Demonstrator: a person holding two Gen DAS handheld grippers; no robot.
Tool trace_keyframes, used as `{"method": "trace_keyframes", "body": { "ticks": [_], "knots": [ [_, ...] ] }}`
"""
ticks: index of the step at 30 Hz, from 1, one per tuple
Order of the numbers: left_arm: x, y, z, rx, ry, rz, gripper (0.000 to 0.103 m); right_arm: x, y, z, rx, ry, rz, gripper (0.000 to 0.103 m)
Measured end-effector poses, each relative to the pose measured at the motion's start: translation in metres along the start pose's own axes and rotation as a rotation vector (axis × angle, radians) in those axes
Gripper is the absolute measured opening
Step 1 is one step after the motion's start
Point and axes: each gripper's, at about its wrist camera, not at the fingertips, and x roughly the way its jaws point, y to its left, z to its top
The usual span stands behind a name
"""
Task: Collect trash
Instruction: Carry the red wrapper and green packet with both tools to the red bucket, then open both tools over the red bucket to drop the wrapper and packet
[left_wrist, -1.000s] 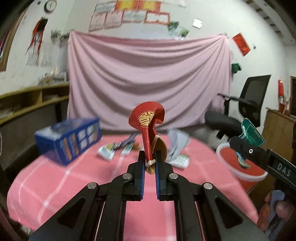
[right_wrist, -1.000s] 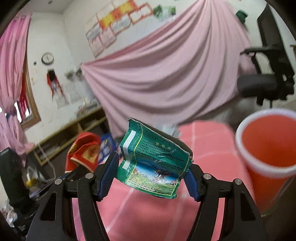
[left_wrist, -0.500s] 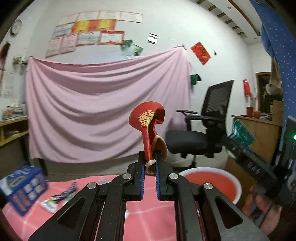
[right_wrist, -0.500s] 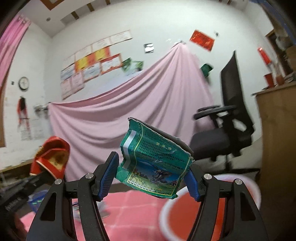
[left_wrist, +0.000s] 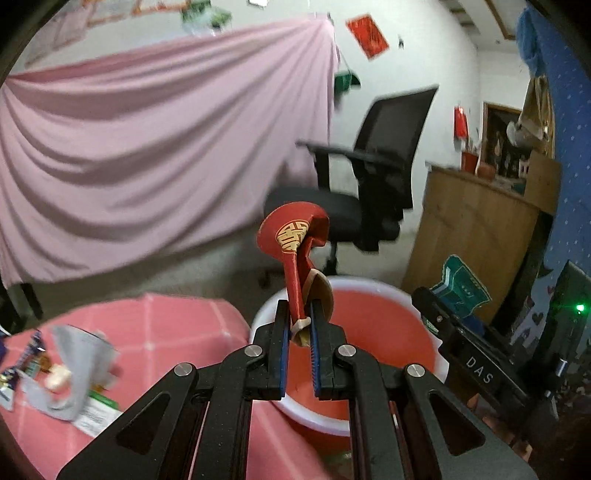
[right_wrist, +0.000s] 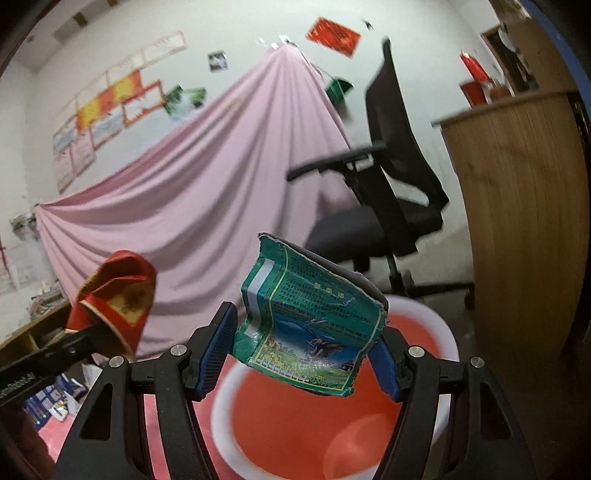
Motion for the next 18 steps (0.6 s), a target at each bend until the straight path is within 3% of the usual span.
{"method": "trace_keyframes", "body": {
  "ticks": [7,14,18],
  "knots": [
    [0.039,-0.007,-0.001,-0.028,0.139,-0.044,0.008,0.014,-0.016,-0.005,0.056,0.089,-0.016,0.068],
    [0.047,-0.003,-0.002,-0.059,0.183,-0.039,0.012,0.018,-0.022,-0.006,0.091,0.129,-0.030,0.069],
    [0.046,0.005,-0.002,-0.098,0.178,-0.028,0.025,0.021,-0.023,-0.006,0.096,0.144,-0.041,0.075]
  ]
}}
